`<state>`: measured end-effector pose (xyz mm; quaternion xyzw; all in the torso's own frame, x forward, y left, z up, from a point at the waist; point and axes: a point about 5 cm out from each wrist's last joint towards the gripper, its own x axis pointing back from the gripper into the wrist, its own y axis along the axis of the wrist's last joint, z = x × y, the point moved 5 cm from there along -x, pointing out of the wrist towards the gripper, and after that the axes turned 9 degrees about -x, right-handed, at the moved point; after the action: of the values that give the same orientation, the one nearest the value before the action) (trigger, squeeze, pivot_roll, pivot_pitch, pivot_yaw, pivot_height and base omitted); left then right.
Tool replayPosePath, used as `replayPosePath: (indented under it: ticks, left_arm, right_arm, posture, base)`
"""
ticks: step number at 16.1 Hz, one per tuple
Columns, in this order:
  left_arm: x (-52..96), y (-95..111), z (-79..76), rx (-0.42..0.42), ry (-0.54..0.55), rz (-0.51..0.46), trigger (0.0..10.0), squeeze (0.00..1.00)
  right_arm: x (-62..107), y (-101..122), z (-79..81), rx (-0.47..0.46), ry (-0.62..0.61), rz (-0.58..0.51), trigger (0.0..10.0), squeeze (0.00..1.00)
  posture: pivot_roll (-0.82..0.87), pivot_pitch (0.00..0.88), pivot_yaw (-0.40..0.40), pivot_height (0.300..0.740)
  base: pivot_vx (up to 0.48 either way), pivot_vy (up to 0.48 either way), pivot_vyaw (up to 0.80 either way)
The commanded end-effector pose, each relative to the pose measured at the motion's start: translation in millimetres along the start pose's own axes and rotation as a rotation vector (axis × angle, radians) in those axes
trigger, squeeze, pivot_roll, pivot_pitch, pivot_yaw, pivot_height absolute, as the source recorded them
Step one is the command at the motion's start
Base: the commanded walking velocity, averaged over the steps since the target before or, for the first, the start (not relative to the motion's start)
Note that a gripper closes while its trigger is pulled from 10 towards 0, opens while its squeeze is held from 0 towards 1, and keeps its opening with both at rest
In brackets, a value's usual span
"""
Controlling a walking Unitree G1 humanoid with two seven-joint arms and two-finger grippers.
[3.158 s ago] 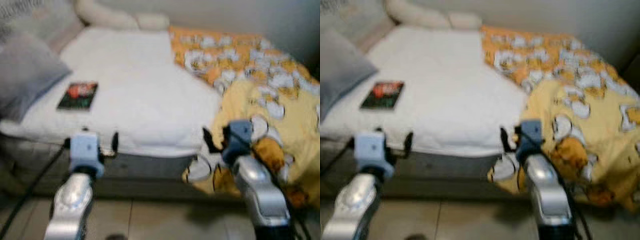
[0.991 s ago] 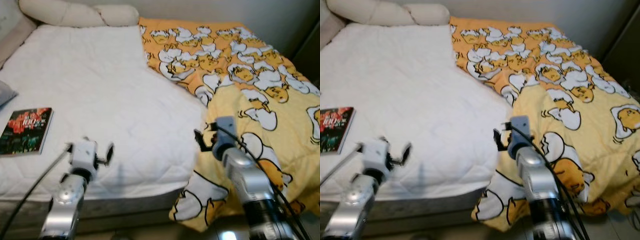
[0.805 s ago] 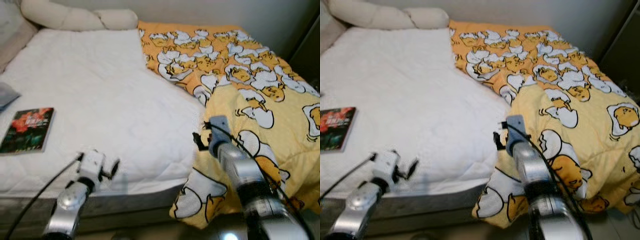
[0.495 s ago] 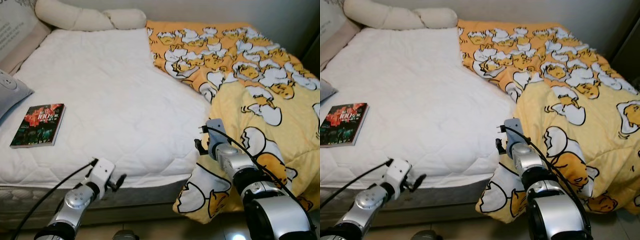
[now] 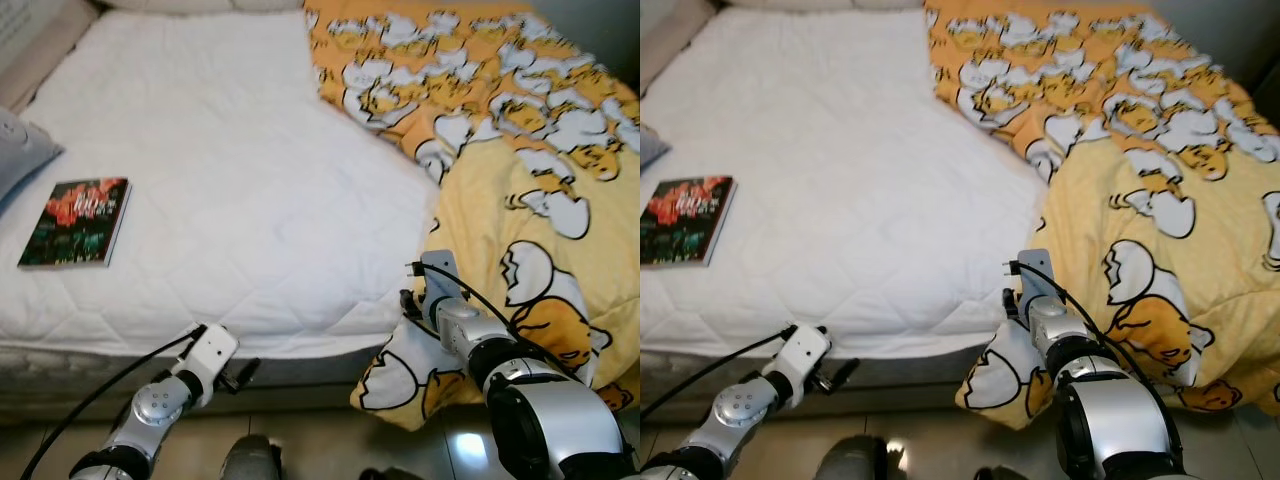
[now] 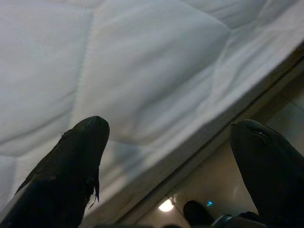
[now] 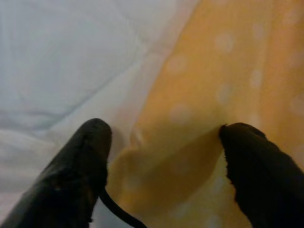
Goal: Clean up the room
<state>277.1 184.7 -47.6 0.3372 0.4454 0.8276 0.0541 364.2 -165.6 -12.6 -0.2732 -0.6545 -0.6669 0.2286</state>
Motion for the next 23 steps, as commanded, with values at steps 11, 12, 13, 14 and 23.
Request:
replayPosePath:
  ticks: [11,12,13,14,23]
  left_arm:
    - [59.8,147.5,42.4,-0.024,0.008,-0.356,10.0,0.33]
    - [61.3,144.4,33.2,-0.056,-0.03,-0.332,10.0,0.34]
    - [63.5,142.1,30.0,-0.055,-0.04,-0.319,10.0,0.34]
    - [66.3,141.6,27.8,-0.047,-0.051,-0.311,10.0,0.33]
    - [85.1,124.0,23.2,-0.125,-0.128,-0.184,10.0,0.34]
  right_arm:
    - [0.0,-4.0,-11.5,0.048,-0.023,0.001,0.0,0.0]
    - [0.0,-3.6,-11.2,0.052,-0.02,0.0,0.0,0.0]
    - [-0.1,-4.4,-9.6,0.05,-0.013,0.002,0.0,0.0]
    - [-0.1,-4.7,-8.5,0.051,-0.01,0.002,0.0,0.0]
    - [1.5,-8.6,18.3,0.127,0.169,-0.018,0.0,0.0]
  posture:
    - [0.37,0.198,-0.132,0.74]
    - [0.37,0.198,-0.137,0.74]
    - [0.37,0.196,-0.139,0.74]
    - [0.36,0.193,-0.144,0.74]
    - [0.31,0.118,-0.128,0.74]
  base:
    - [0.0,0.0,0.0]
    - [0.0,0.0,0.0]
    - [0.0,0.0,0.0]
    - [0.0,0.0,0.0]
    - [0.0,0.0,0.0]
